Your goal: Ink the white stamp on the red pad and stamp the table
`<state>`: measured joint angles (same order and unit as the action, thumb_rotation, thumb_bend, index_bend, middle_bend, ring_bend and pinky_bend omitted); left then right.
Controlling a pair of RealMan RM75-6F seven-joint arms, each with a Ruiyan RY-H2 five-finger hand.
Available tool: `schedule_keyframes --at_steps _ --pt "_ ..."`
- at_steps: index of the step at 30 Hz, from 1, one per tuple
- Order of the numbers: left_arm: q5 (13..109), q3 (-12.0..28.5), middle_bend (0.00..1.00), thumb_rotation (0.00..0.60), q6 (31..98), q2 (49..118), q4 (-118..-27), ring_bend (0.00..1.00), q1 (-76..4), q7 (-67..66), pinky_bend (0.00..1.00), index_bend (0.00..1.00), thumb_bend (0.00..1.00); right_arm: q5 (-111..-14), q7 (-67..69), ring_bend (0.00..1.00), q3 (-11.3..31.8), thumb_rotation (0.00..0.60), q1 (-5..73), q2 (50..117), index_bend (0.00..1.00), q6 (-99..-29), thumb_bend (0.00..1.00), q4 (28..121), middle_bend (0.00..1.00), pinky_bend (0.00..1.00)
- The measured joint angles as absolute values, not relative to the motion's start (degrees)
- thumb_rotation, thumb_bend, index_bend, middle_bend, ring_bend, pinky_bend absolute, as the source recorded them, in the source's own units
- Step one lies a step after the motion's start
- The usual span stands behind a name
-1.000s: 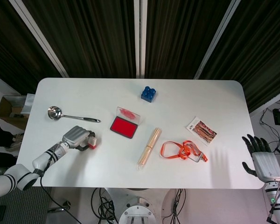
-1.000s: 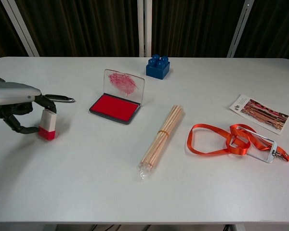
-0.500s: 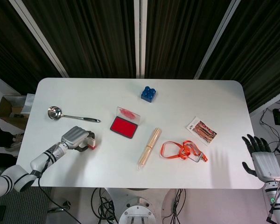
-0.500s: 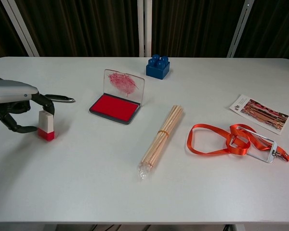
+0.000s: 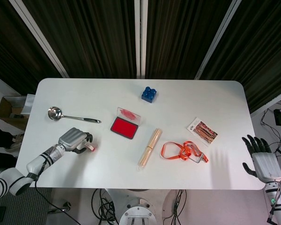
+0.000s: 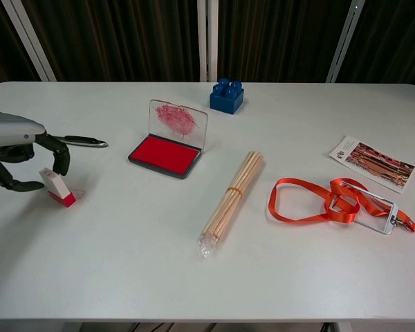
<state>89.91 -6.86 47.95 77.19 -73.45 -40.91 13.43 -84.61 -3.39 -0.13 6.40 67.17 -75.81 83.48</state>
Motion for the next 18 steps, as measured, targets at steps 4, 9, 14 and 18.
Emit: schedule_keyframes --at_steps 4,9,14,18 --pt "89.9 -6.87 0.38 0.6 48.06 76.77 -73.84 0.91 -40.72 13.26 0.99 0.39 0.34 -84.65 -3.55 0.0 -0.13 0.6 6.36 67.04 0.0 -75.93 0.24 83.72 0.0 0.0" --pt "89.64 -6.91 0.37 0.6 49.55 74.94 -75.01 0.89 -39.74 11.78 0.98 0.34 0.32 -84.67 -3.19 0.0 -0.08 0.6 6.23 66.89 0.0 -76.29 0.24 83.77 0.0 0.0" --pt "88.31 -6.16 0.37 0.6 56.27 70.8 -78.17 0.75 -36.29 8.06 0.92 0.32 0.29 -84.16 -2.26 0.0 0.07 0.6 6.01 66.43 0.0 -76.34 0.24 83.59 0.0 0.0" --pt "86.92 -4.5 0.2 0.5 65.62 67.92 -80.3 0.22 -32.14 5.16 0.37 0.22 0.25 -83.95 -1.92 0.0 0.35 0.6 6.05 66.11 0.0 -76.34 0.24 83.9 0.0 0.0"
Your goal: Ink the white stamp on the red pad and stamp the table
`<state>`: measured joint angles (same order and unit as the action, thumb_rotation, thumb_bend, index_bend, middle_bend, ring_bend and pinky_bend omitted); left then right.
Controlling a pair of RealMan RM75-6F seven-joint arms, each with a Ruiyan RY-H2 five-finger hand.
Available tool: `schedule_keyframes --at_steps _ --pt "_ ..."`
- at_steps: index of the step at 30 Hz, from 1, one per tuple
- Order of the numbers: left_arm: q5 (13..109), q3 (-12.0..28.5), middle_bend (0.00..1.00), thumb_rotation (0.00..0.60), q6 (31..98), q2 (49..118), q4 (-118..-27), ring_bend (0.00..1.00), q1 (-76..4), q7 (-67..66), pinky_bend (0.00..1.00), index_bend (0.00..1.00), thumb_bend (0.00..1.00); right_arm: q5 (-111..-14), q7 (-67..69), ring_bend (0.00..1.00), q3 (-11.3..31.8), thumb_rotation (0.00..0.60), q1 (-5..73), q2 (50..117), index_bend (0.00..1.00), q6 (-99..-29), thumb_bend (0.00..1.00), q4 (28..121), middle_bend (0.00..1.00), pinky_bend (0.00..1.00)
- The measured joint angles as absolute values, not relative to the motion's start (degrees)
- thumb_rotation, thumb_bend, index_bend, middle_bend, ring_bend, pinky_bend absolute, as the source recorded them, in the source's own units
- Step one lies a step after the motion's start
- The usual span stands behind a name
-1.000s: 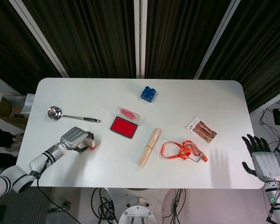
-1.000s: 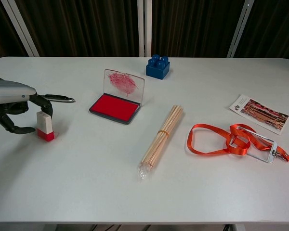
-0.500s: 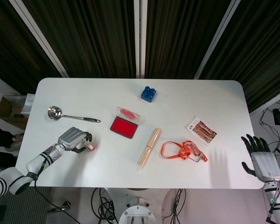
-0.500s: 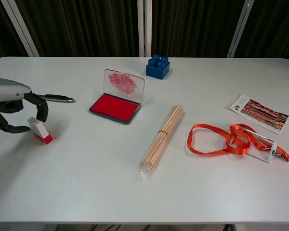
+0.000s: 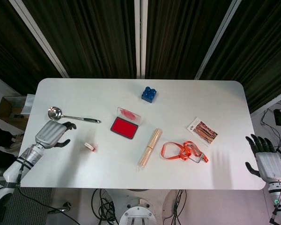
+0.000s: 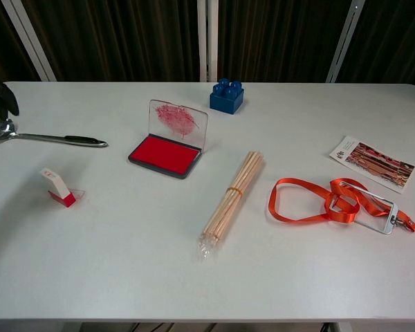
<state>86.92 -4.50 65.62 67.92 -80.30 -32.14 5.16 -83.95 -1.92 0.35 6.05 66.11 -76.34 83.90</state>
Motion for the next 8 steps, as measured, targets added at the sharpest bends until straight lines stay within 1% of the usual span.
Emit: schedule_keyframes --at_steps 1,2,3,4,6,8 --pt "86.55 -3.74 0.14 0.362 69.18 67.56 -80.37 0.15 -30.71 4.53 0.26 0.19 0.24 -83.97 -1.88 0.0 0.39 0.6 6.1 66.13 0.0 -76.34 0.24 83.92 0.0 0.0" --pt "86.28 -3.17 0.1 0.182 71.91 67.41 -80.27 0.11 -29.58 4.24 0.21 0.16 0.22 -84.01 -1.88 0.0 0.41 0.6 6.16 66.22 0.0 -76.31 0.24 83.91 0.0 0.0" --pt "86.01 -2.62 0.07 0.043 74.59 67.3 -80.06 0.1 -28.36 4.09 0.2 0.14 0.2 -84.03 -1.88 0.0 0.42 0.6 6.2 66.33 0.0 -76.27 0.24 83.87 0.0 0.0" --pt "85.58 -1.79 0.06 0.005 78.63 67.15 -79.42 0.09 -26.05 3.92 0.2 0.13 0.18 -84.04 -1.88 0.0 0.44 0.6 6.24 66.47 0.0 -76.24 0.24 83.81 0.0 0.0" --pt "85.38 -1.24 0.06 0.0 81.56 67.06 -78.41 0.09 -23.69 3.7 0.19 0.11 0.15 -84.03 -1.86 0.0 0.5 0.6 6.29 66.9 0.0 -76.23 0.24 83.6 0.0 0.0" --pt "85.6 -1.06 0.06 0.0 83.35 67.06 -76.87 0.09 -21.2 3.8 0.19 0.11 0.14 -84.03 -2.02 0.0 0.49 0.6 6.34 67.21 0.0 -76.15 0.24 83.39 0.0 0.0"
